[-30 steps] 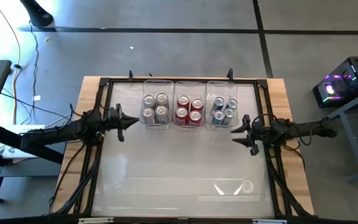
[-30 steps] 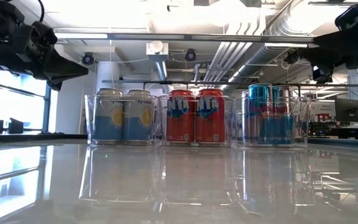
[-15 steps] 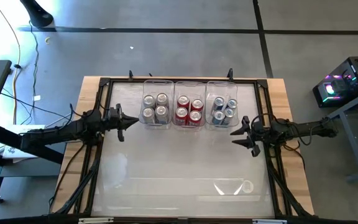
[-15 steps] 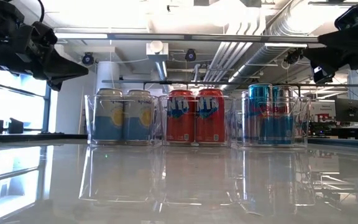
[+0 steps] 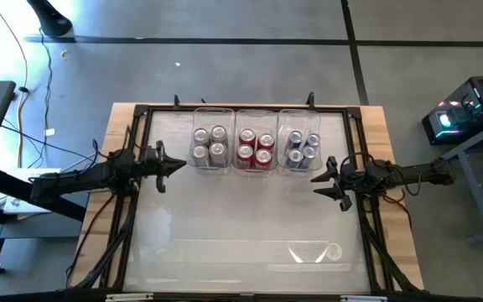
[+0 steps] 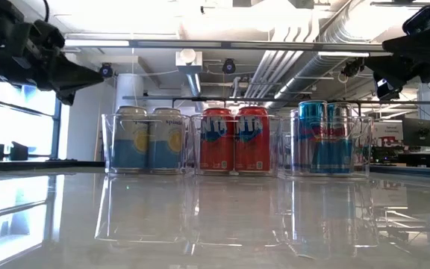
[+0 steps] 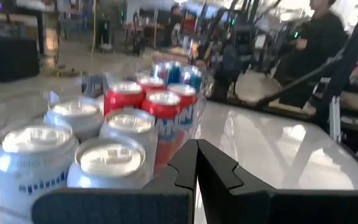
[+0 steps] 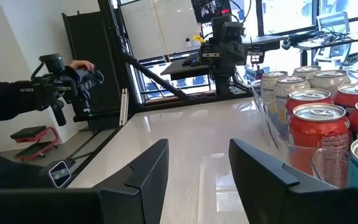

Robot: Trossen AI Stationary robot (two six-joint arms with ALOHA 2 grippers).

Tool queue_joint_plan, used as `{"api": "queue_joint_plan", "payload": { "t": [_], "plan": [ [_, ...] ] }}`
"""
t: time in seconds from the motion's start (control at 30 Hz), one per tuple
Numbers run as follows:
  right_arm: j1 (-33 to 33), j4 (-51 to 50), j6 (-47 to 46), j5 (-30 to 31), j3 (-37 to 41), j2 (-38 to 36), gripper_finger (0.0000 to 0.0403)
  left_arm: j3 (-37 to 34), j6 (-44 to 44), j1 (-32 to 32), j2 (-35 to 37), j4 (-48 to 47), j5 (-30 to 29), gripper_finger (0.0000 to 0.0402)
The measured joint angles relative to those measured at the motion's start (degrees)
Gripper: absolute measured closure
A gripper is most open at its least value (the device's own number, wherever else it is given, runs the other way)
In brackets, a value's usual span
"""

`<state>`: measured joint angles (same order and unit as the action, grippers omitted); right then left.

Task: Sort soda cans
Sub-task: Return to Home Position

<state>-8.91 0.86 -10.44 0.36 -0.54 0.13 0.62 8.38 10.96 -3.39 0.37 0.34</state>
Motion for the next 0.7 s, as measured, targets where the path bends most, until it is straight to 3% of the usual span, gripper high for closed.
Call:
{"api": "queue_joint_plan", "payload": {
  "t": [0.1, 0.23, 0.7],
  "plan": [
    [0.00, 0.00, 0.00, -0.02, 0.00, -0.14, 0.0238, 0.02, -0.02, -0.20, 3.37, 0.21, 0.05, 0.0401],
    [0.00, 0.02, 0.00, -0.07, 0.00, -0.14, 0.0238, 0.07, -0.02, -0.24, 3.23, 3.79, -0.57, 0.0401],
    [0.02, 0.15, 0.00, -0.11, 0.00, -0.08, 0.0238, 0.04, -0.02, -0.11, 3.23, 2.49, -0.79, 0.0401]
  ]
}}
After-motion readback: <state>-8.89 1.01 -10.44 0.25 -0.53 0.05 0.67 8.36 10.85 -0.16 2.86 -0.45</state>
